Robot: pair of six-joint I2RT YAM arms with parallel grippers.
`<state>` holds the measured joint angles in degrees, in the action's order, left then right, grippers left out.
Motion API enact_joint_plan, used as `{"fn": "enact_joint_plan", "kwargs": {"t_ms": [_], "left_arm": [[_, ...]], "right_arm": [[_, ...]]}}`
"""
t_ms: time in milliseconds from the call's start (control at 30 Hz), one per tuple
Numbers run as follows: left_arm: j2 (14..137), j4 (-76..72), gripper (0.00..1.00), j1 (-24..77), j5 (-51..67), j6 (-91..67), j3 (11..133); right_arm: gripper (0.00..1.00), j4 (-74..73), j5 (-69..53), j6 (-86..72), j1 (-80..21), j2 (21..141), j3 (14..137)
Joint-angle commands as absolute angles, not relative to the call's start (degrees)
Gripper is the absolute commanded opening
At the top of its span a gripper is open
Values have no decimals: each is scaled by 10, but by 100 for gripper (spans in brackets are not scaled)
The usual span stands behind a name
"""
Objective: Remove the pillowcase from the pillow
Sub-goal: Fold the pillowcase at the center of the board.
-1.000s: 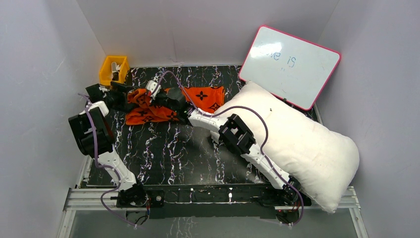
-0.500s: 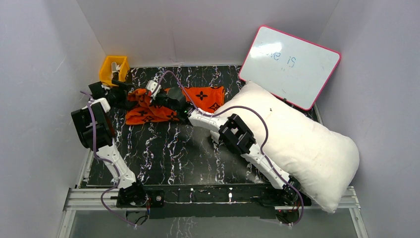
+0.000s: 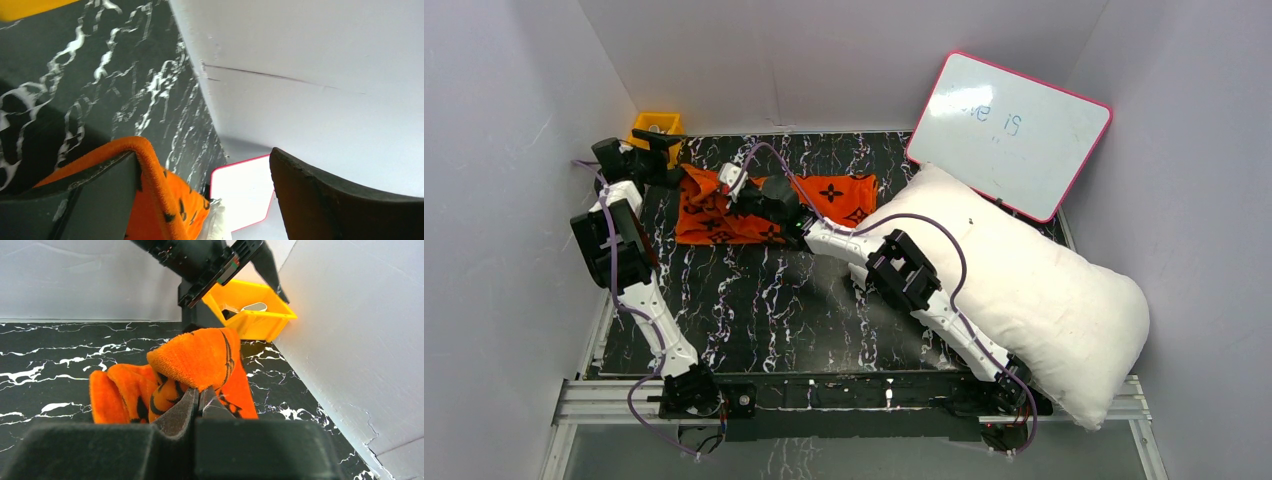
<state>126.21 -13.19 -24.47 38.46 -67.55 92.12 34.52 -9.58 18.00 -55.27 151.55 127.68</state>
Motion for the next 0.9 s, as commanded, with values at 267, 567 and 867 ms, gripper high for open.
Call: {"fn": "enact_joint_plan", "kwargs": {"t_ms": [267, 567, 867], "left_arm": [[1125, 42, 93, -260, 366, -472, 932], [988, 130, 94, -268, 426, -435, 813], [931, 122, 96, -244, 488, -509, 723]], "right_arm": [[0, 360, -86, 171, -558, 1468, 1304], [0, 349, -88, 162, -541, 1454, 1306], [0, 348, -85, 171, -540, 1440, 1294]]}}
